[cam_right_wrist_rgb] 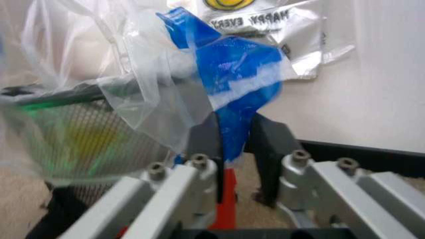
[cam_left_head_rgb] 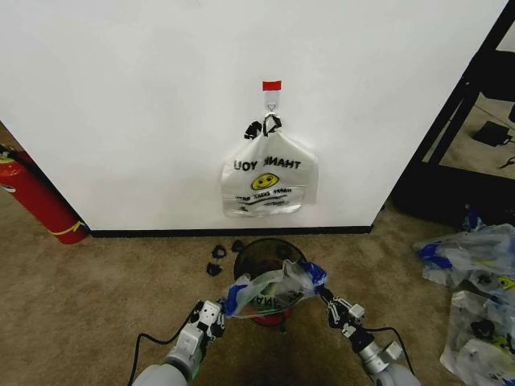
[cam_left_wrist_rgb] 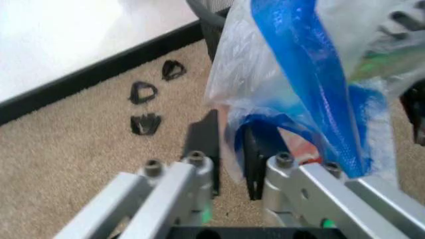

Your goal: Pick up the garbage bag from the wall and place it over the trash bin.

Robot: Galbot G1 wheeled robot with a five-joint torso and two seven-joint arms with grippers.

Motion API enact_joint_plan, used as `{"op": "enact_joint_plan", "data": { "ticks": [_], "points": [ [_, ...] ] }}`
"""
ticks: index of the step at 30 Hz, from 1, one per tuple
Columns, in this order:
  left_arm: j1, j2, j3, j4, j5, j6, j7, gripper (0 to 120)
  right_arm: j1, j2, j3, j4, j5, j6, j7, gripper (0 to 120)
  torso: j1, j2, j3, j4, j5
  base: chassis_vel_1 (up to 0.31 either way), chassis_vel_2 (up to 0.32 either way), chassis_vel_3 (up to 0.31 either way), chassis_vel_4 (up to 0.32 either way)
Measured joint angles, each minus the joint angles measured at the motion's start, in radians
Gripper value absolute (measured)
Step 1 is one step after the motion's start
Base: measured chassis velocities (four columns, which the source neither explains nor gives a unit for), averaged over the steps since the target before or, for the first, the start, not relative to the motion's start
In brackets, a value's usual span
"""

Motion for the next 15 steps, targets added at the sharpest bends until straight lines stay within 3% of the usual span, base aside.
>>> {"op": "enact_joint_plan", "data": {
  "ticks": [2,8,9,15],
  "points": [
    [0.003,0.002,-0.002,-0.003,0.004,0.001,0.002,19,-0.002,-0.005,0.003,0.003,-0.001,-0.001,-0.001,18,0.0,0.0,0.0,0.0,0.0,0.0,0.0,0.0,0.0],
    [0.052,0.05,-0.052,-0.045,0.091,0.036,0.032,41,-0.041,-0.095,0.065,0.032,-0.109,0.015,-0.009,45,0.0,0.0,0.0,-0.0001,0.0,0.0,0.0,0.0,0.0],
    [0.052,0.05,-0.052,-0.045,0.091,0.036,0.032,41,-0.041,-0.095,0.065,0.032,-0.109,0.015,-0.009,45,0.0,0.0,0.0,-0.0001,0.0,0.0,0.0,0.0,0.0],
    [0.135,0.099,-0.092,-0.13,0.133,0.136,0.022,70,-0.099,-0.17,0.118,0.085,-0.133,0.055,-0.035,69,0.0,0.0,0.0,-0.0001,0.0,0.0,0.0,0.0,0.0]
  ]
}}
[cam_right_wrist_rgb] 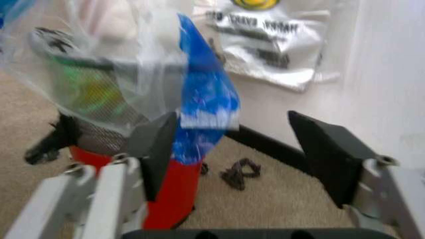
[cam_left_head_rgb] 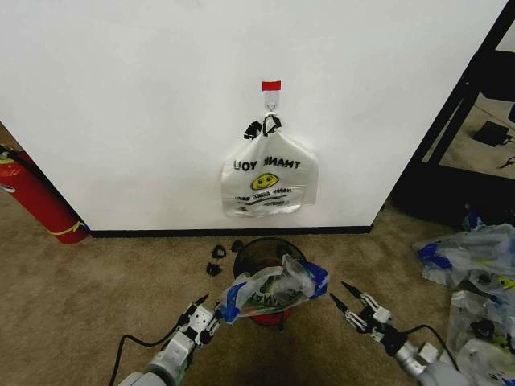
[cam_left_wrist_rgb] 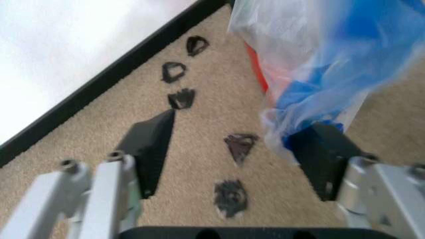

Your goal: Pick up the garbage bag from the wall and place it over the trash bin.

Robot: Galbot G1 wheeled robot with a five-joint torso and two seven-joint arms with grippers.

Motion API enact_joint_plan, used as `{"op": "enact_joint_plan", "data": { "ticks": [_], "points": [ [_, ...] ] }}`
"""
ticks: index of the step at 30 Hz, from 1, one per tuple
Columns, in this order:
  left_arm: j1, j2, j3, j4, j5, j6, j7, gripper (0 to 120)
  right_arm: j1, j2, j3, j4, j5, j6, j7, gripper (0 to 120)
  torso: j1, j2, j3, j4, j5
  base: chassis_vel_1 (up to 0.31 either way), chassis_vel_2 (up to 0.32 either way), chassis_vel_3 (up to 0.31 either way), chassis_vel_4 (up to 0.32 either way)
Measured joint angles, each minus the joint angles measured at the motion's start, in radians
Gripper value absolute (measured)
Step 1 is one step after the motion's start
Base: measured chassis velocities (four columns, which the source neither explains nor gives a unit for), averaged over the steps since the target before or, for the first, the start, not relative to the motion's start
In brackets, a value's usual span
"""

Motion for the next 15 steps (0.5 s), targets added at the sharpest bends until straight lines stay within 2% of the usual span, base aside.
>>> {"op": "enact_joint_plan", "data": {
  "ticks": [1,7,10,15],
  "points": [
    [0.0,0.0,0.0,0.0,0.0,0.0,0.0,70,0.0,0.0,0.0,0.0,0.0,0.0,0.0,69,0.0,0.0,0.0,0.0,0.0,0.0,0.0,0.0,0.0],
    [0.058,0.032,-0.031,-0.079,0.002,0.005,0.012,94,-0.047,0.002,0.054,0.124,0.013,0.008,-0.032,94,0.0,0.0,0.0,0.0002,0.0,0.0,0.0,0.0,0.0],
    [0.052,0.043,-0.036,-0.084,-0.016,-0.001,0.017,99,-0.053,0.007,0.061,0.153,0.019,0.007,-0.032,98,0.0,0.0,0.0,0.0002,0.0,0.0,0.0,0.0,0.0],
    [-0.024,0.03,-0.017,-0.022,-0.072,-0.06,-0.014,100,-0.06,0.025,0.049,0.199,0.019,0.0,-0.03,100,0.0,0.0,0.0,-0.0004,-0.0004,0.0,0.0,0.0,0.0]
  ]
}}
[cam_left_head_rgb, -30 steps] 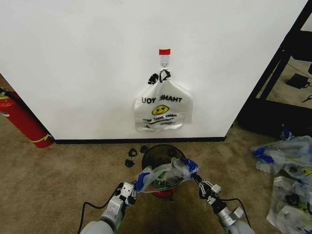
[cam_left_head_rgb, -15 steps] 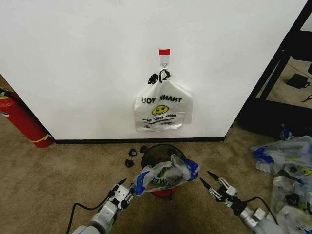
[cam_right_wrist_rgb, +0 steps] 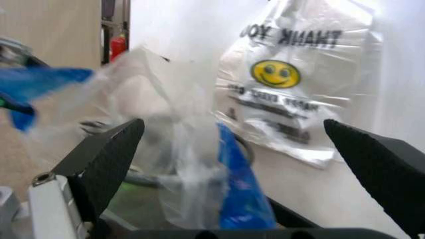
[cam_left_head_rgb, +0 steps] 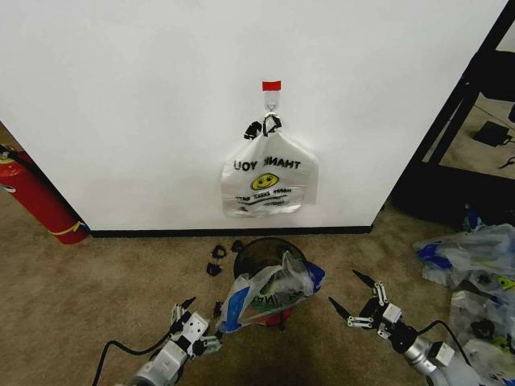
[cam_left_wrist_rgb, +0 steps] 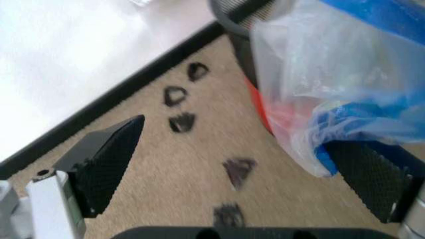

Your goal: Pick up the garbage bag from the wall and place it over the trash bin.

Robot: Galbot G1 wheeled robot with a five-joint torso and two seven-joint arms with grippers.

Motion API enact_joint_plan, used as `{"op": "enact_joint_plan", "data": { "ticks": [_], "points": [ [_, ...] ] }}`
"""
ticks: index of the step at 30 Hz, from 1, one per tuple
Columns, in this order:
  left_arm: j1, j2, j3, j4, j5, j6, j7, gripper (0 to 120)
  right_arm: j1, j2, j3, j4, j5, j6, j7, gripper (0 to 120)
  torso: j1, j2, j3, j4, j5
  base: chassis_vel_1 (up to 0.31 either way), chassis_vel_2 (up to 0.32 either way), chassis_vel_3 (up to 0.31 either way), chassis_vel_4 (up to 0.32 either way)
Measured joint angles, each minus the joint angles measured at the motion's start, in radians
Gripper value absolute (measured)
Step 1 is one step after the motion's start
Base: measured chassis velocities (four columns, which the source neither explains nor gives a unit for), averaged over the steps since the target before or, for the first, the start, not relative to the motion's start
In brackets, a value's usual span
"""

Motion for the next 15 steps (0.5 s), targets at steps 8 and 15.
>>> {"op": "enact_joint_plan", "data": {
  "ticks": [8,15],
  "points": [
    [-0.061,-0.036,0.004,0.095,-0.052,0.044,-0.083,100,-0.021,0.015,-0.013,0.04,-0.014,-0.012,0.001,100,0.0,0.0,0.0,0.0003,0.0005,0.0,0.0,0.0,0.0],
    [-0.066,-0.09,0.005,0.121,-0.187,0.081,-0.132,100,-0.031,0.023,-0.018,0.053,-0.021,-0.013,0.001,100,0.0,0.0,0.0,0.0005,0.0003,0.0,0.0,0.0,0.0]
  ]
}}
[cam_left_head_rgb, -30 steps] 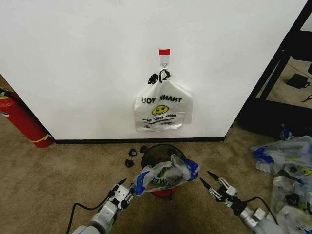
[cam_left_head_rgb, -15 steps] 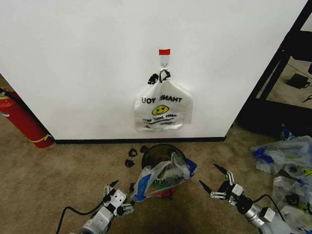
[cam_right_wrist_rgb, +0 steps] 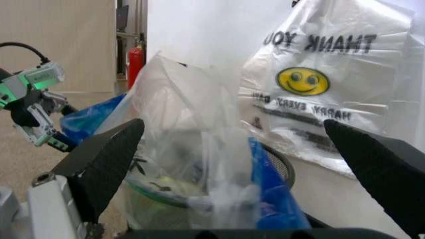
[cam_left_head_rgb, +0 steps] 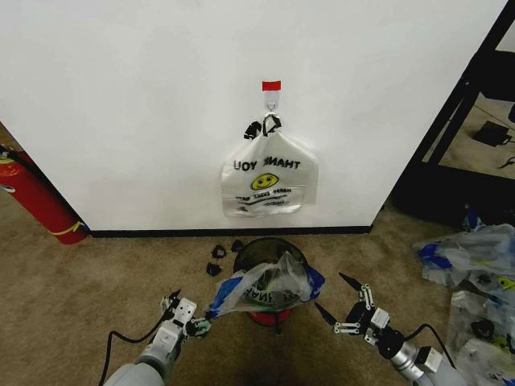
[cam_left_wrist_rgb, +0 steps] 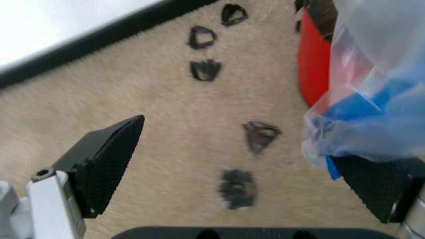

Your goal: Pick up the garbage bag from the wall and place it over the trash bin.

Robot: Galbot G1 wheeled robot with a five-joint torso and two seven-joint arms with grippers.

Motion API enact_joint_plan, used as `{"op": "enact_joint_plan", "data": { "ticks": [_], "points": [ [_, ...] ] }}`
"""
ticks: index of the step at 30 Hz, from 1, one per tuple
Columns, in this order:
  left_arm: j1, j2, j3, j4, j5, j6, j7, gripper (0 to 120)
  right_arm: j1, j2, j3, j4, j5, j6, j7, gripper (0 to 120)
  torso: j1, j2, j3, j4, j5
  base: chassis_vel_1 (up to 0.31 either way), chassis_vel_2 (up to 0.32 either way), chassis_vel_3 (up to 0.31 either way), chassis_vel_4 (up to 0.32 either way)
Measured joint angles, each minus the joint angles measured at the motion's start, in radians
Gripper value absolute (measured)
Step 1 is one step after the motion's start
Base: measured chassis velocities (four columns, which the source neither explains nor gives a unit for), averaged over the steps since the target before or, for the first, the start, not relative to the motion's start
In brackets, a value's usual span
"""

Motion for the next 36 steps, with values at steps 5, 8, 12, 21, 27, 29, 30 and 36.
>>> {"op": "enact_joint_plan", "data": {
  "ticks": [5,8,12,21,27,29,30,36],
  "points": [
    [0.037,-0.018,-0.003,-0.056,-0.114,-0.029,0.024,100,-0.011,0.007,-0.003,0.004,-0.003,0.006,-0.002,100,0.0,0.0,0.0,0.0,0.0,0.0,0.0,0.0,0.0],
    [0.057,-0.013,-0.006,-0.085,-0.119,-0.036,0.07,100,-0.014,0.009,-0.003,0.004,-0.004,0.009,-0.003,100,0.0,0.0,0.0,0.0,0.0002,0.0,0.0,0.0,0.0],
    [0.072,-0.004,-0.006,-0.11,-0.043,-0.064,0.225,100,-0.026,0.011,-0.001,0.008,-0.004,0.014,-0.003,100,0.0,0.0,0.0,0.0,0.0001,0.0,0.0,0.0,0.0],
    [0.067,-0.004,-0.013,-0.145,-0.076,-0.074,0.323,100,-0.038,0.003,0.007,0.018,-0.001,0.016,-0.001,100,0.0,0.0,0.0,0.0001,0.0001,0.0,0.0,0.0,0.0],
    [0.023,0.009,-0.126,-0.262,-0.107,-0.016,0.243,100,-0.04,0.004,0.007,0.029,0.006,0.016,0.002,100,0.0,0.0,0.0,0.0,0.0001,0.0,0.0,0.0,0.0],
    [0.014,0.019,-0.145,-0.279,-0.13,-0.003,0.238,100,-0.04,0.005,0.007,0.032,0.008,0.016,0.003,100,0.0,0.0,0.0,0.0,0.0002,0.0,0.0,0.0,0.0],
    [0.007,0.029,-0.158,-0.29,-0.152,0.006,0.234,100,-0.04,0.006,0.007,0.035,0.009,0.016,0.005,100,0.0,0.0,0.0,-0.0001,0.0002,0.0,0.0,0.0,0.0],
    [-0.209,0.083,-0.086,-0.174,-0.317,0.026,0.216,100,-0.035,0.023,0.002,0.065,0.01,-0.003,0.027,100,0.0,0.0,0.0,-0.0001,-0.0002,0.0,0.0,0.0,0.0]
  ]
}}
